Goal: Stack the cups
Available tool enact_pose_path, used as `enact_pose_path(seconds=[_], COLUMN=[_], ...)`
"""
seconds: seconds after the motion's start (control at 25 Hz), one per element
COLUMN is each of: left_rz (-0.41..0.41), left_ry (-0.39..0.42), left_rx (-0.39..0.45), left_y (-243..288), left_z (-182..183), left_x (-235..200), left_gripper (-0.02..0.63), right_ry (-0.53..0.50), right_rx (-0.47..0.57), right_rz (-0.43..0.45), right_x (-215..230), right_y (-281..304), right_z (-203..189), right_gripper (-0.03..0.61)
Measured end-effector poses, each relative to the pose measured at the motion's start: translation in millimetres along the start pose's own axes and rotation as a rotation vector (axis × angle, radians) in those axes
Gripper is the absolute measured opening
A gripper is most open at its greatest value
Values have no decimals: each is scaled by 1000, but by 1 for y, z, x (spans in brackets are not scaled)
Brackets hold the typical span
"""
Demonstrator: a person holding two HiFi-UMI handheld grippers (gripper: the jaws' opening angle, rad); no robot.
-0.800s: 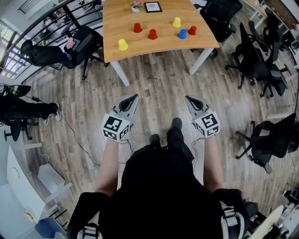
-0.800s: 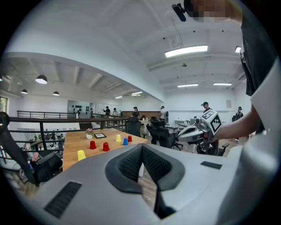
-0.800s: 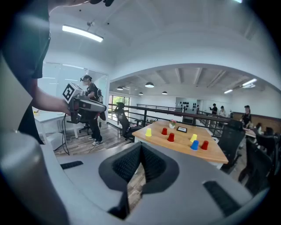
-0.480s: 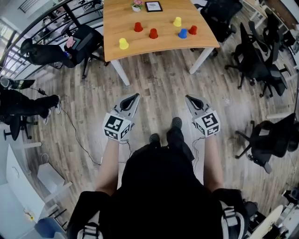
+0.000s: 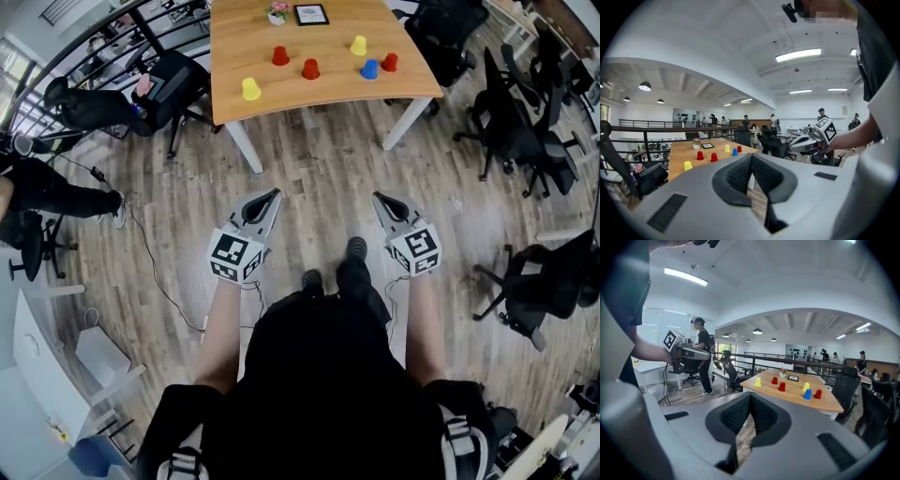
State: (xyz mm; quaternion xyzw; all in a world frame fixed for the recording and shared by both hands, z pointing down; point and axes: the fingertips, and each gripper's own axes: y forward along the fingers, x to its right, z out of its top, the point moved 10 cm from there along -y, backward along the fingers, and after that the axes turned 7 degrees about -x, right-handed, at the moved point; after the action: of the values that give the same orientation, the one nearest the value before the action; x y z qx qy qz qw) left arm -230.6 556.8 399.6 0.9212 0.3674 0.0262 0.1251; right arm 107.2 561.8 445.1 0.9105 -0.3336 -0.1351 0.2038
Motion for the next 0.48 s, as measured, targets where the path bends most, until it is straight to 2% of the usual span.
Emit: enact_pose_path(seconds=[0.48], left_rz=[-2], left_ry=[-9], left_rx=[4], left_y=[0], left_z=[-1], left_x=[1], left_gripper=[20], right_ry=[3], right_rx=[10], right_rz=[-28], right_x=[-1], right_y=[0], right_z=[3], right_gripper=[9])
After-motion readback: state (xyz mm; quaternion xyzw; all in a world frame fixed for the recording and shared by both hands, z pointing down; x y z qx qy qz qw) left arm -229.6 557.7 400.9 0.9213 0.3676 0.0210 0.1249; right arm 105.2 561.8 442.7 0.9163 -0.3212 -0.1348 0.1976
